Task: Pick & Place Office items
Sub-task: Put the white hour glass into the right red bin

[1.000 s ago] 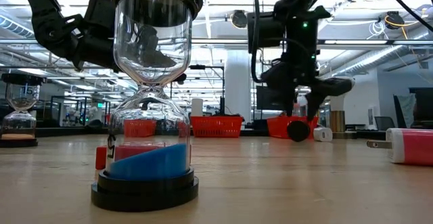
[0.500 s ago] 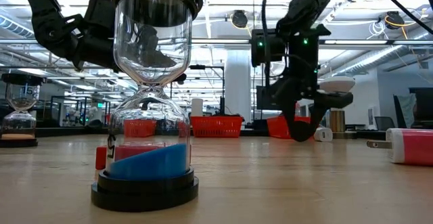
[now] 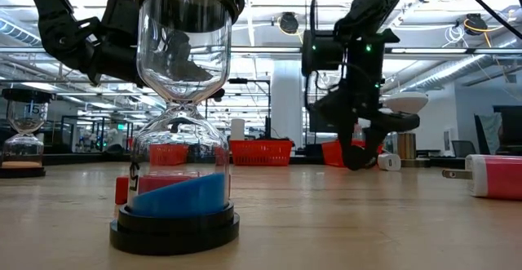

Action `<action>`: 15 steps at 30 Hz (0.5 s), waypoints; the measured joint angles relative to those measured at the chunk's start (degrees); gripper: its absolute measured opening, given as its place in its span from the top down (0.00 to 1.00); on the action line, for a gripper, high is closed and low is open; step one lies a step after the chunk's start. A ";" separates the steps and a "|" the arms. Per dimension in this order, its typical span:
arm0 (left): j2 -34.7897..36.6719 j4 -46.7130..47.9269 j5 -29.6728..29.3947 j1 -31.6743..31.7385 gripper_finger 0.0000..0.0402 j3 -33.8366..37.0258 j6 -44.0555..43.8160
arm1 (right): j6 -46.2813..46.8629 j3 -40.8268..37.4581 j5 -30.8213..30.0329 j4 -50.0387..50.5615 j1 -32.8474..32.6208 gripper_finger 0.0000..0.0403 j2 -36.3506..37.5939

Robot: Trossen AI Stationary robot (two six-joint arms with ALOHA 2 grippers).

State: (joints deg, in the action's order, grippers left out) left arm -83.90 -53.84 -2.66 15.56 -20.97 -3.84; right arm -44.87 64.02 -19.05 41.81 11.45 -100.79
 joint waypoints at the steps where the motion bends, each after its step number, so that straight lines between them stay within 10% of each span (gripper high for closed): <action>1: 0.00 0.02 0.00 0.00 0.91 0.00 0.00 | 0.56 0.41 0.71 -0.17 -0.37 0.50 0.07; 15: 0.00 0.02 0.00 0.00 0.91 0.00 -0.01 | 32.23 -2.36 16.56 -25.24 -1.45 0.50 10.48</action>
State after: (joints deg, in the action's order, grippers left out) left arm -83.90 -53.83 -2.66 15.55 -20.97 -3.85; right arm -12.64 61.66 -2.49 16.57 10.01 -90.32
